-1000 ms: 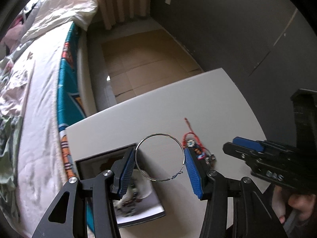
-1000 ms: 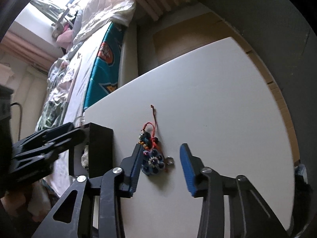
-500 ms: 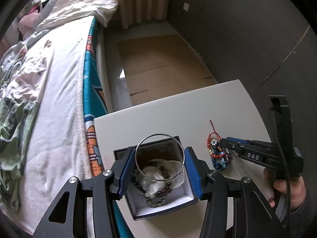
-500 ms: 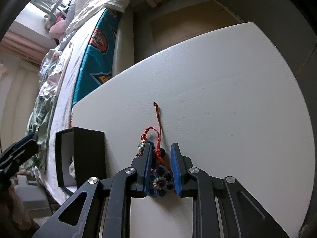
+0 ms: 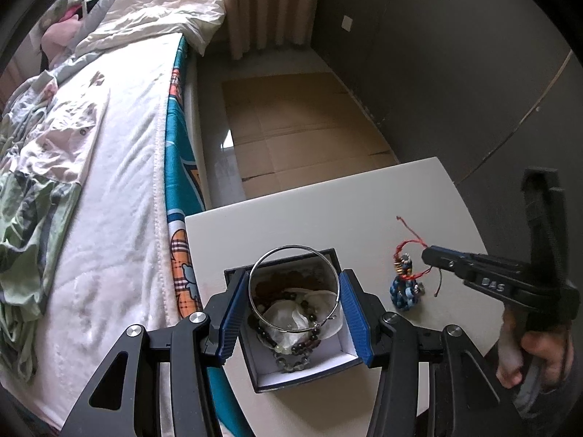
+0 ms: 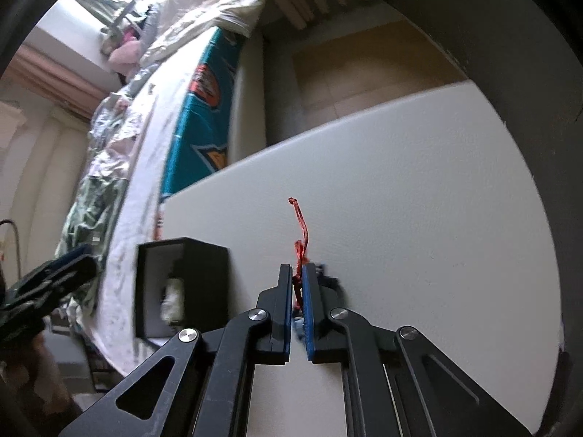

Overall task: Organize jewelry
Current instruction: 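Carry the silver hoop and red-string charm into the black box, opening both tools, then withdraw both tools and move the left tool toward the blue beaded figure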

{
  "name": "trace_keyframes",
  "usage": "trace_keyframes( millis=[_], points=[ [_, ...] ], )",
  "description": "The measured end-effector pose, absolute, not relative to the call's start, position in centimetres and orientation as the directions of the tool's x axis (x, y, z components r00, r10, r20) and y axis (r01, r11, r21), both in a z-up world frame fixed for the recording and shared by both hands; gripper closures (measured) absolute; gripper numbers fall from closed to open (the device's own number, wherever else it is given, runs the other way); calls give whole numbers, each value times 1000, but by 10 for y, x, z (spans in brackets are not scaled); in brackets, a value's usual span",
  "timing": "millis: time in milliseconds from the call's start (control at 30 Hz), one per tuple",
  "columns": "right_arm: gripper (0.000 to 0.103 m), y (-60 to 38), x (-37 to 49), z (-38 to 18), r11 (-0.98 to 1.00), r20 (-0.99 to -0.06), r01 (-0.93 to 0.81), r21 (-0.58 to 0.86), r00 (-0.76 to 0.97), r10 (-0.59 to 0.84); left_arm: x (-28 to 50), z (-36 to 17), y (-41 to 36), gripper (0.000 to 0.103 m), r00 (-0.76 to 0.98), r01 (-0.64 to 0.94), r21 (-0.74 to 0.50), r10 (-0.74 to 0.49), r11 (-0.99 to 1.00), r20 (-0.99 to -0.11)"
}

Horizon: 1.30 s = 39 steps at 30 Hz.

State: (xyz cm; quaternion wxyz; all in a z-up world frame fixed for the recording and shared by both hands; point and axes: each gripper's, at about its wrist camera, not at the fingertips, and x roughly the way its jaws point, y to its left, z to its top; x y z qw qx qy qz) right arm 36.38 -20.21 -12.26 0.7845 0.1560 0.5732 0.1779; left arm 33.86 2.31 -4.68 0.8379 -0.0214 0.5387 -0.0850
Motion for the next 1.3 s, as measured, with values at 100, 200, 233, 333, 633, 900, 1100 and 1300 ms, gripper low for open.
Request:
trace_keyframes(
  millis=[100, 200, 233, 333, 633, 900, 1100, 1300],
  points=[
    [96, -196, 358, -101, 883, -829, -131, 450, 308, 468, 334, -48, 23, 51, 401, 126, -138, -178, 982, -899],
    [96, -189, 351, -83, 877, -813, -158, 453, 330, 480, 330, -54, 21, 51, 386, 127, -157, -194, 979, -902],
    [96, -187, 349, -78, 875, -809, -166, 454, 336, 483, 329, -57, 21, 51, 380, 126, -163, -199, 979, -903],
    [96, -182, 342, -65, 870, -798, -191, 454, 346, 493, 328, -63, 21, 50, 366, 126, -201, -234, 971, -901],
    [96, -156, 329, -53, 857, -788, -252, 449, 340, 513, 322, -62, 55, 25, 382, 53, -275, -274, 960, -882],
    [96, -123, 323, -56, 836, -785, -298, 460, 304, 540, 305, -56, 94, 17, 428, -19, -264, -231, 964, -874],
    [96, -97, 318, -53, 794, -759, -350, 496, 270, 593, 294, -51, 115, 11, 455, -51, -273, -221, 961, -863],
    [58, -100, 317, -59, 835, -787, -310, 455, 299, 540, 286, -45, 124, 4, 478, -64, -287, -224, 956, -849]
  ],
)
